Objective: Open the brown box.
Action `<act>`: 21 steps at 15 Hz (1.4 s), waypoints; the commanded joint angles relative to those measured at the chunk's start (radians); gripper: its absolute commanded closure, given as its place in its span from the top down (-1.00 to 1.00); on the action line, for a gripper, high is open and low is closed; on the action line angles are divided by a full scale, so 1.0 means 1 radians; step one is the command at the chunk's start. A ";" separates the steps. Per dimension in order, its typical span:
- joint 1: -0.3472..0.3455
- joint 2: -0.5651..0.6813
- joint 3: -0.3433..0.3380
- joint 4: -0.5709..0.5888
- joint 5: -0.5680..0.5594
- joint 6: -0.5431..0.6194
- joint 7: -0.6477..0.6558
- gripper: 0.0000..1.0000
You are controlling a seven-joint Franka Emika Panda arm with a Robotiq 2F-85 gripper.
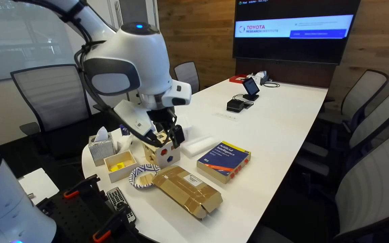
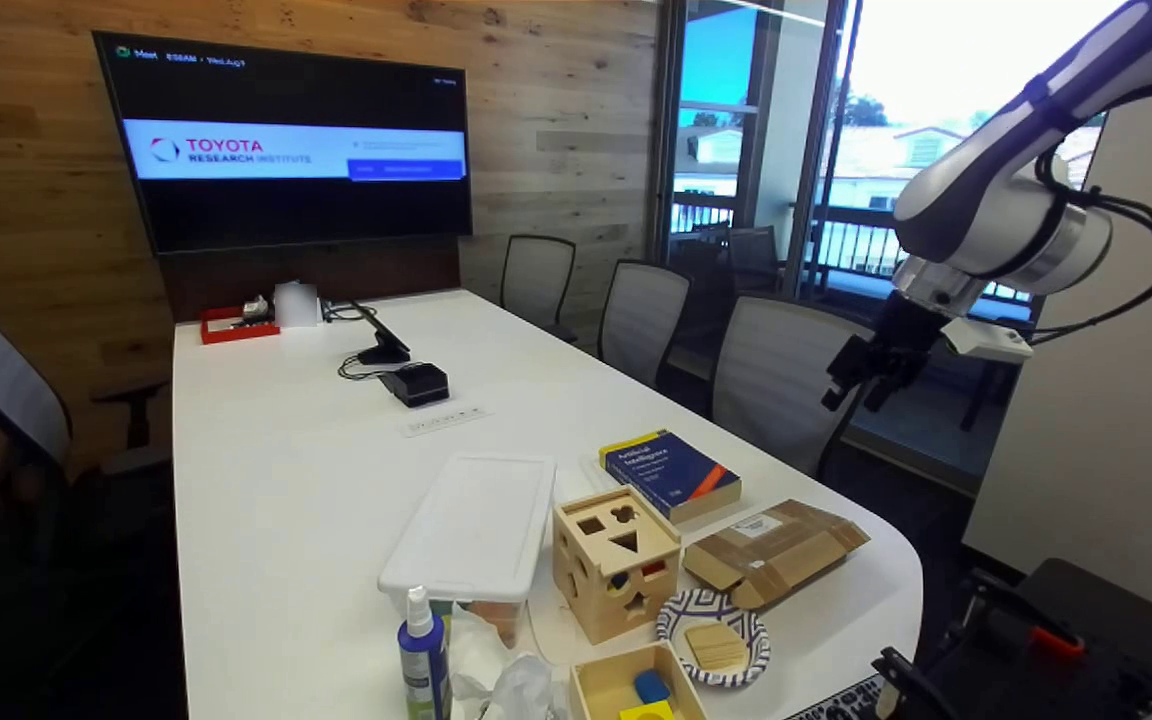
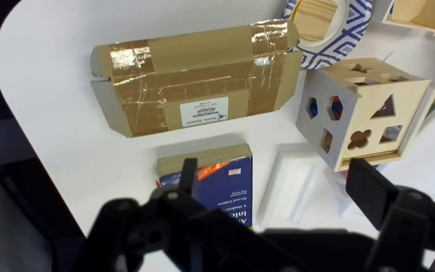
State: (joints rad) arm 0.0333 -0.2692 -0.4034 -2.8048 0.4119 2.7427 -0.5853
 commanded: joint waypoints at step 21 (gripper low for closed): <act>0.182 0.826 0.012 0.279 1.326 -0.004 -0.794 1.00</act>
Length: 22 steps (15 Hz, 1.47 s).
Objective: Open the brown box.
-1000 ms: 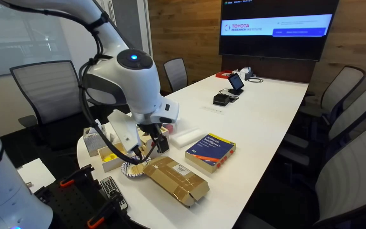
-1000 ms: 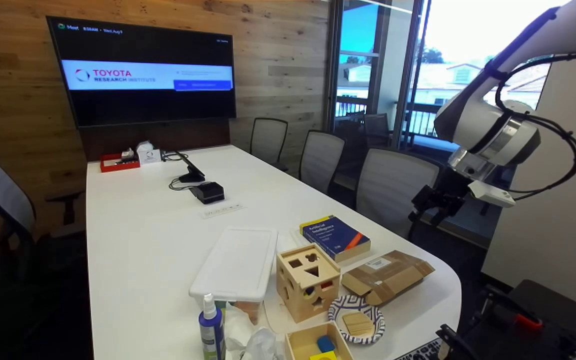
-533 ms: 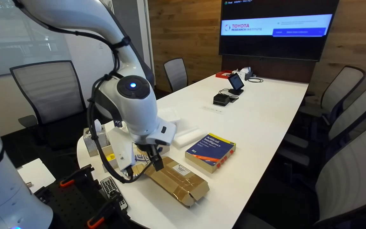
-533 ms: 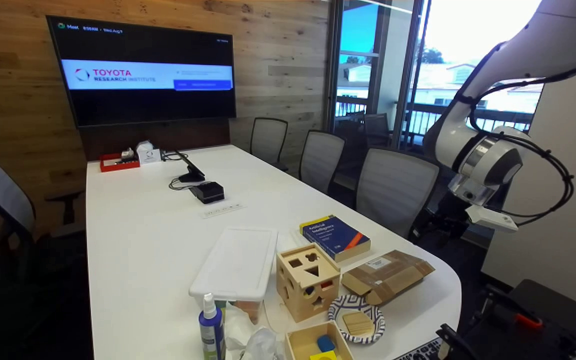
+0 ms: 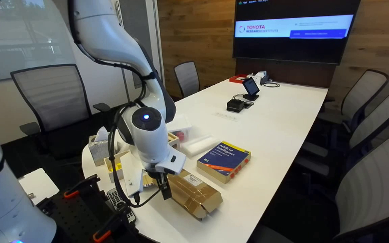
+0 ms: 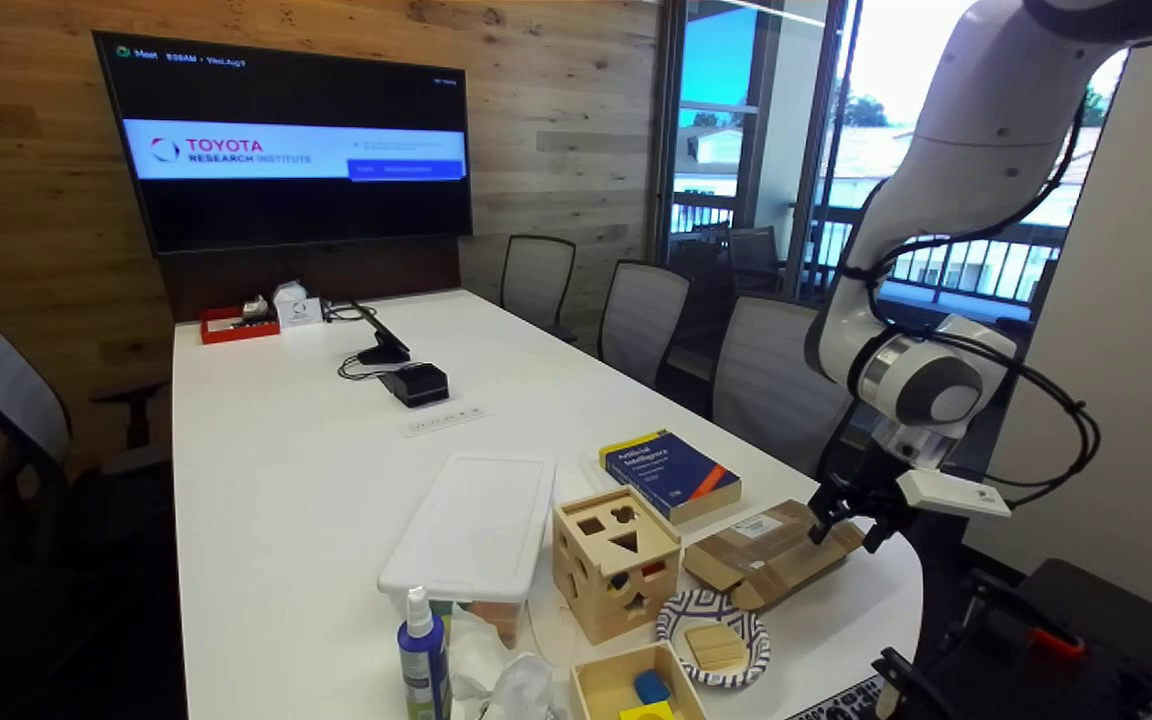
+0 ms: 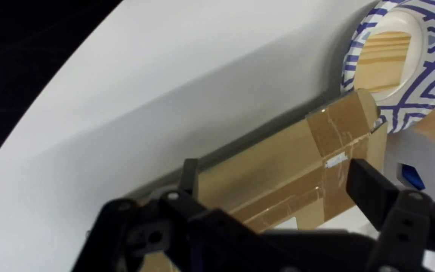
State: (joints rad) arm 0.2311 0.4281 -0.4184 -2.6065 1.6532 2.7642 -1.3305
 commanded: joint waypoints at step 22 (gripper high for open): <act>0.031 0.366 -0.011 0.211 0.651 -0.103 -0.399 1.00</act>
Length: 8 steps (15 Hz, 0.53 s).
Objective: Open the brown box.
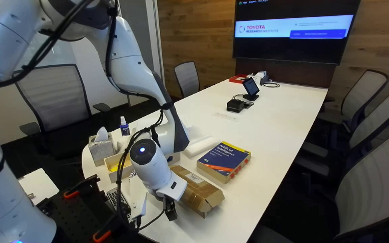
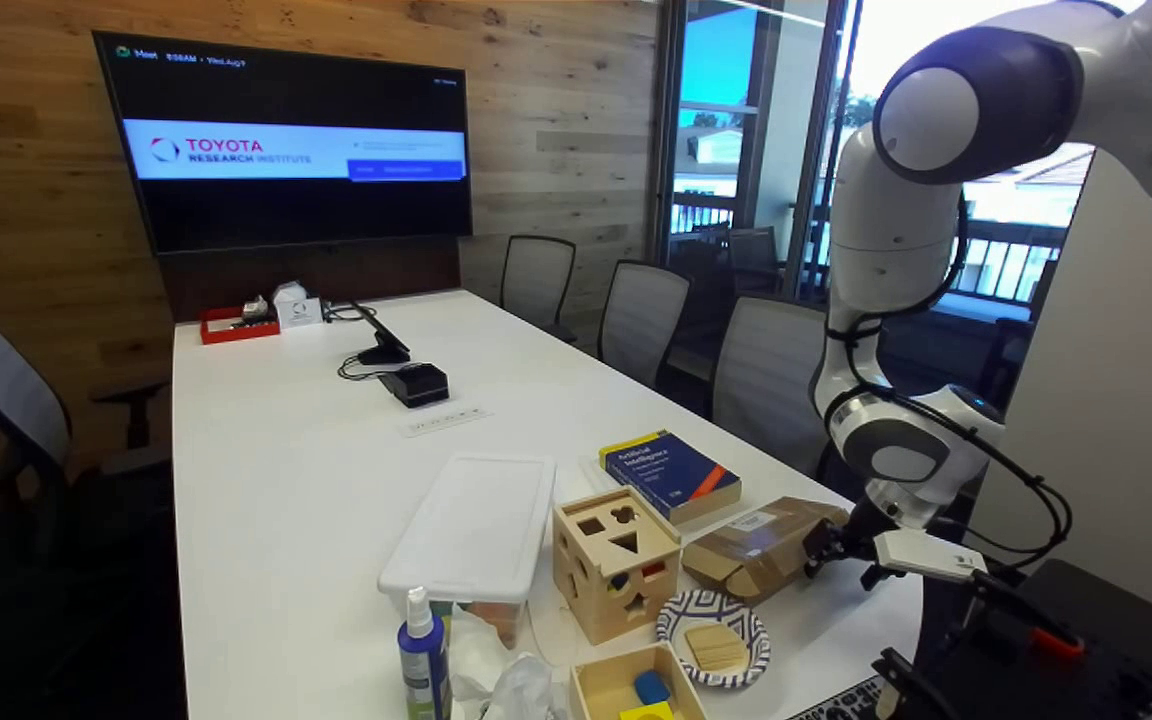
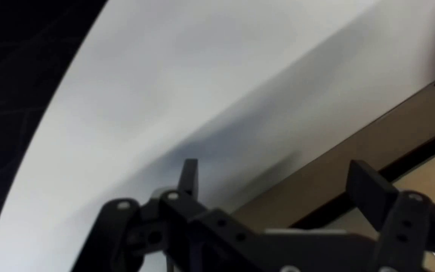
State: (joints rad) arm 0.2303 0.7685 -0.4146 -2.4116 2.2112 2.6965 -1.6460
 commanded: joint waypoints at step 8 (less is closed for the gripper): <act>0.101 -0.037 -0.055 -0.025 0.269 -0.023 -0.287 1.00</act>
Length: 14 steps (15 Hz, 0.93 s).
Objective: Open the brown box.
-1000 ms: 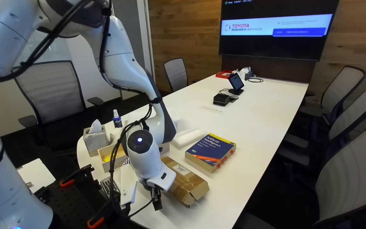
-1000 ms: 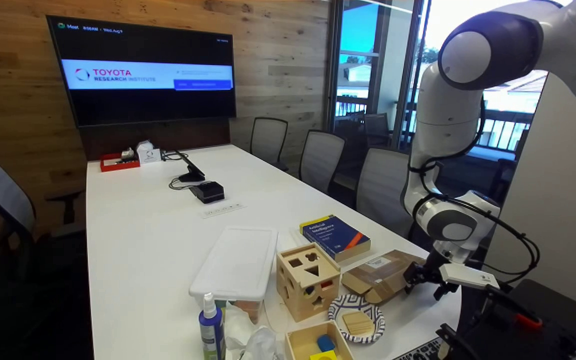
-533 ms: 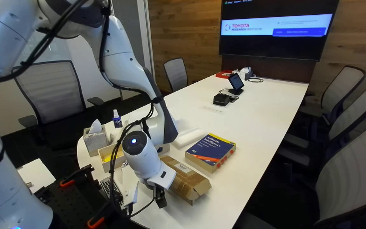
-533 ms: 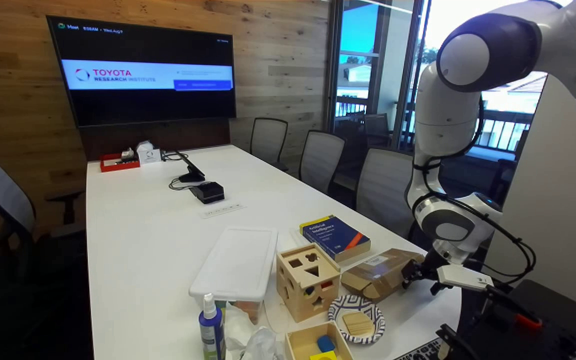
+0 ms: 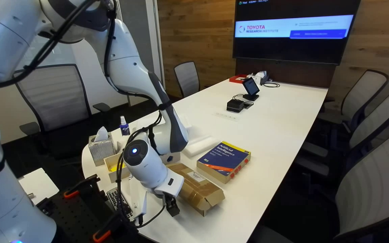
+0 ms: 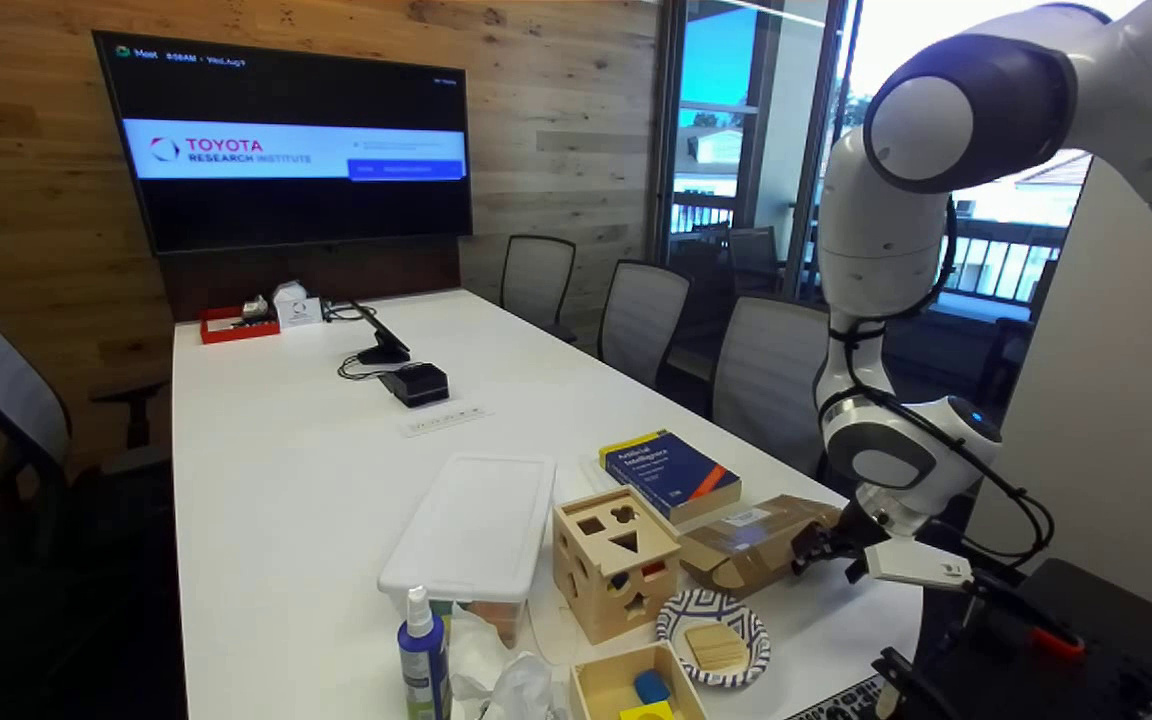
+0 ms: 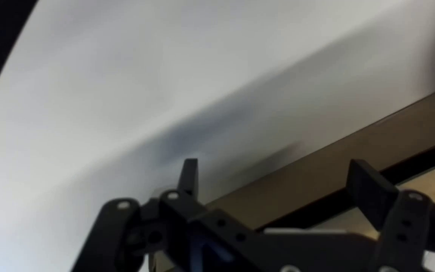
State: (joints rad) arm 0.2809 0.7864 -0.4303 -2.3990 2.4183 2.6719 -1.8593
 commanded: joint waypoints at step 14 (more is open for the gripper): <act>0.141 -0.168 -0.129 0.017 0.184 0.053 -0.352 1.00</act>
State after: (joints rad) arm 0.4178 0.6571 -0.5512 -2.4043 2.5656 2.7012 -2.1350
